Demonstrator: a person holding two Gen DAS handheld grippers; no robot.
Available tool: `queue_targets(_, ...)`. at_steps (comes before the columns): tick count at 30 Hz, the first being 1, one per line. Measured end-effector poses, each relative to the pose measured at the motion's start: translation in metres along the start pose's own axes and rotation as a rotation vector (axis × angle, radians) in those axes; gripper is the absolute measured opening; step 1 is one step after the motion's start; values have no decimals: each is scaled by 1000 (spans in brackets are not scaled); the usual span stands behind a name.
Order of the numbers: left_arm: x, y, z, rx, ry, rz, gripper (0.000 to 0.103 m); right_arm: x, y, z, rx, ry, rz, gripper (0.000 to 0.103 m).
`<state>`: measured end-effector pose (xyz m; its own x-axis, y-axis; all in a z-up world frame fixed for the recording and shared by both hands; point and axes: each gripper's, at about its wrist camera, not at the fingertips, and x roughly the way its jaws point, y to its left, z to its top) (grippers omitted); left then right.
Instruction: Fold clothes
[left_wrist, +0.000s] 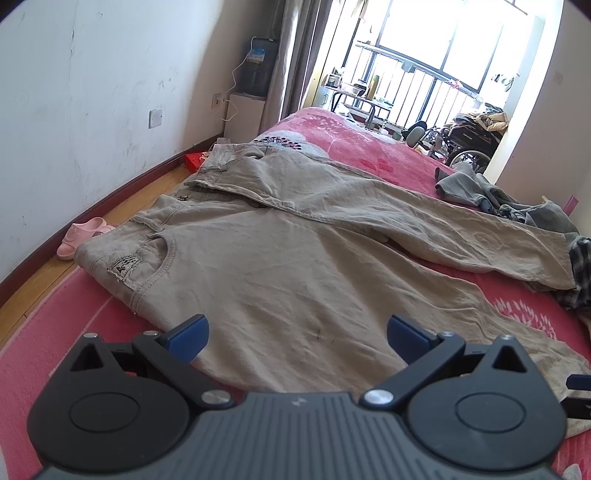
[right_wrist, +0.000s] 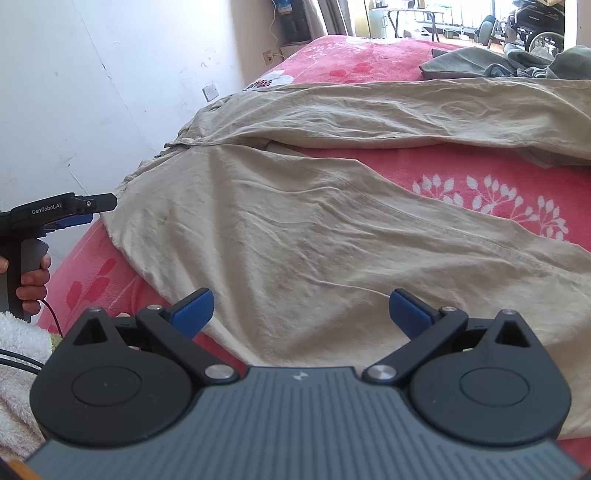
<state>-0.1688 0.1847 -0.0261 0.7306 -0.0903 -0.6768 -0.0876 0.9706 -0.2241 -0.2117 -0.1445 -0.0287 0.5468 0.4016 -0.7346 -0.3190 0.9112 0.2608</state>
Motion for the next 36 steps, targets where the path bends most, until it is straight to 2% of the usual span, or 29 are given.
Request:
queue_targets(4, 5, 3, -1, -7, 25, 19, 103, 0, -1, -1, 15, 5, 8, 101)
queue_targets(7, 17, 8, -3, -14, 77, 84, 103, 1, -5, -2, 41, 15, 24, 101)
queue_targets(11, 29, 27, -5, -86, 122, 128, 103, 4, -16, -5, 129, 43, 58, 100)
queue_targets(18, 32, 73, -5, -307, 157, 143, 101, 4, -73, -20, 518, 74, 61, 97)
queue_targets(20, 31, 87, -5, -372, 155, 140, 100, 7, -86, -28, 627, 94, 100, 97)
queue_targets(26, 35, 118, -12, -536, 155, 104, 95, 19, -94, -45, 784, 166, 242, 97)
queue_targets(31, 40, 112, -11, -516, 149, 91, 92, 27, -97, -55, 891, 203, 300, 97)
queue_targets(33, 42, 107, -10, -500, 154, 67, 81, 28, -97, -57, 914, 206, 314, 97)
queue_targets(36, 48, 100, -7, -486, 165, 48, 75, 28, -100, -59, 936, 203, 310, 96)
